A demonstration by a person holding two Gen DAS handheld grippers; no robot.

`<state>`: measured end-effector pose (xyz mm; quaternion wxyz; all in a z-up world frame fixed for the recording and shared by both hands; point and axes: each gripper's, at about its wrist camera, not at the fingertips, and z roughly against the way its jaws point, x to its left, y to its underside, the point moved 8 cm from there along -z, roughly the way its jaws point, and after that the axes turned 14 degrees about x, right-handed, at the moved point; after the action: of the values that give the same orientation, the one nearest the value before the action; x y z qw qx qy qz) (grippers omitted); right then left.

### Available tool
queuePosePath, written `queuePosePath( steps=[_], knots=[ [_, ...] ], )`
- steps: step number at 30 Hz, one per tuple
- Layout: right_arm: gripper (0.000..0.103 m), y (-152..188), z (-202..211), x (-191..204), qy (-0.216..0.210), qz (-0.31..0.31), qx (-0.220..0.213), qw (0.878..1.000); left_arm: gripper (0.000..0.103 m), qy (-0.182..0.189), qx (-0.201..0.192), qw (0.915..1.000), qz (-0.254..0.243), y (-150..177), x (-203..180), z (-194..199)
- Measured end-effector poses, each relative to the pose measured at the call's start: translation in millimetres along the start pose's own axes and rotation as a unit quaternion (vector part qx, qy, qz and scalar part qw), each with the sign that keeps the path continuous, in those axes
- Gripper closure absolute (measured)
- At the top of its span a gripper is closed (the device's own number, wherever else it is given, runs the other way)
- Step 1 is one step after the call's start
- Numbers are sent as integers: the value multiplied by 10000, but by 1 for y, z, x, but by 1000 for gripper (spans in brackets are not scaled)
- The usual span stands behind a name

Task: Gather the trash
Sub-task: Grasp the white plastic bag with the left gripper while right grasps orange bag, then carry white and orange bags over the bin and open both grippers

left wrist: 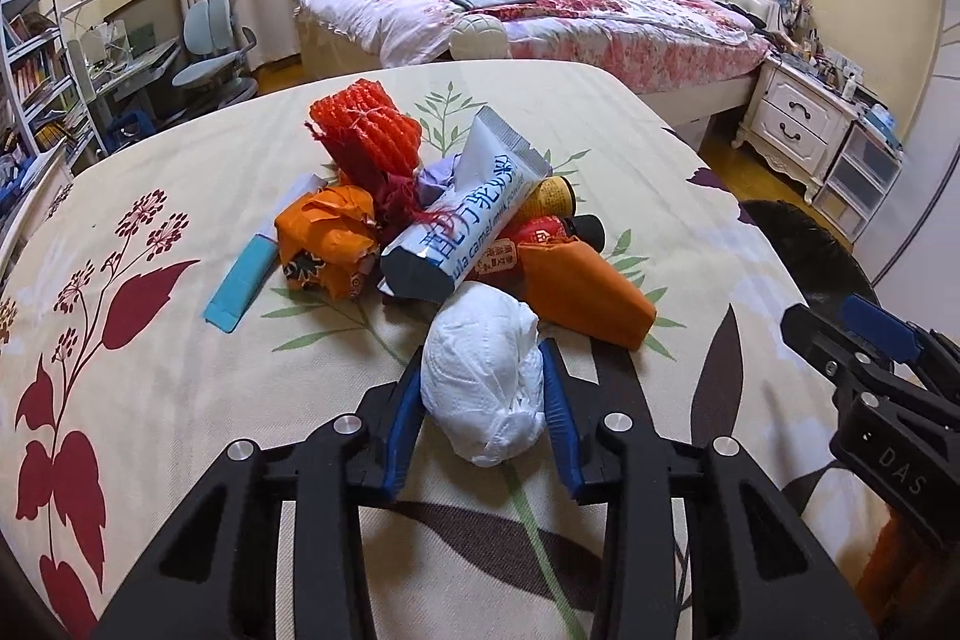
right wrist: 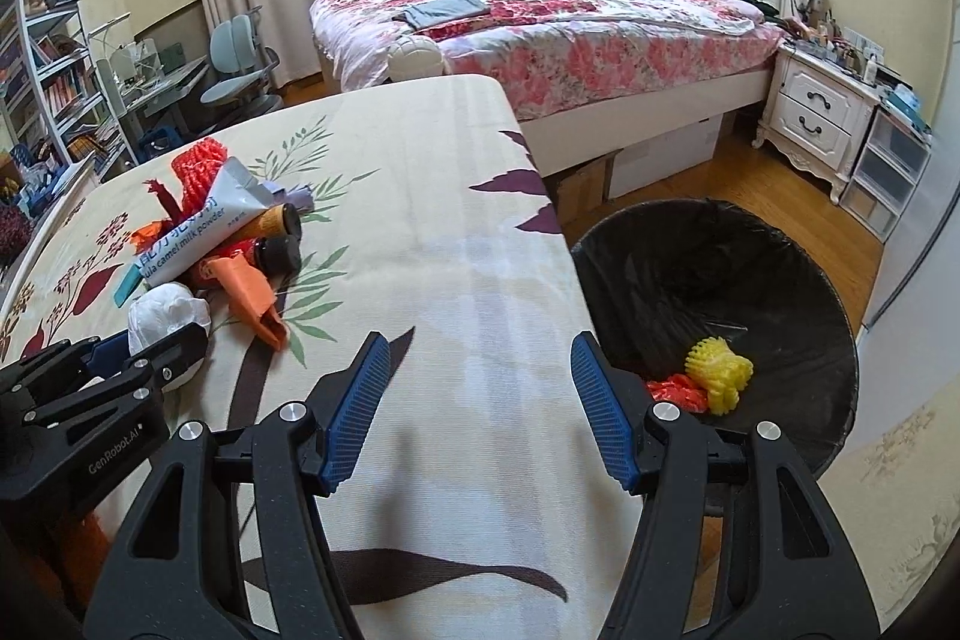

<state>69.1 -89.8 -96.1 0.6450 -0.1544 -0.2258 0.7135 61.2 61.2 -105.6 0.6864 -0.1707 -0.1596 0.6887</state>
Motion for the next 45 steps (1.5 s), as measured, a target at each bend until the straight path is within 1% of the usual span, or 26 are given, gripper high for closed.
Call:
queuePosePath(
  steps=[9, 18, 22, 25, 27, 29, 30, 31, 38, 42, 45],
  knots=[
    [42, -1, -5, 33, -182, 304, 72, 9993, 65, -141, -35, 9999, 83, 15, 25, 11],
    [42, -9, -14, 75, -396, 662, 137, 9969, 65, -425, -82, 9981, 435, 19, 69, 18],
    [42, -14, -19, 90, -413, 808, 151, 9958, 65, -480, -82, 9970, 606, 17, 85, 17],
    [44, -18, -23, 96, -421, 849, 163, 9954, 65, -498, -113, 9963, 690, 16, 94, 17],
    [48, -20, -25, 99, -425, 884, 178, 9950, 65, -489, -117, 9961, 722, 15, 96, 17],
    [62, -20, -28, 102, -431, 924, 237, 9945, 65, -470, -119, 9960, 746, 14, 97, 16],
    [66, -20, -29, 103, -472, 939, 280, 9941, 65, -468, -123, 9960, 746, 14, 97, 16],
    [76, -19, -30, 104, -507, 946, 312, 9937, 65, -466, -125, 9961, 744, 14, 97, 16],
    [86, -9, -26, 102, -601, 941, 343, 9932, 65, -508, -173, 9961, 696, 13, 95, 18],
    [87, -4, -20, 96, -605, 868, 291, 9940, 65, -476, -184, 9964, 673, 13, 90, 19],
    [87, -1, -15, 88, -528, 819, 238, 9950, 65, -426, -213, 9969, 633, 15, 85, 22]
  ],
)
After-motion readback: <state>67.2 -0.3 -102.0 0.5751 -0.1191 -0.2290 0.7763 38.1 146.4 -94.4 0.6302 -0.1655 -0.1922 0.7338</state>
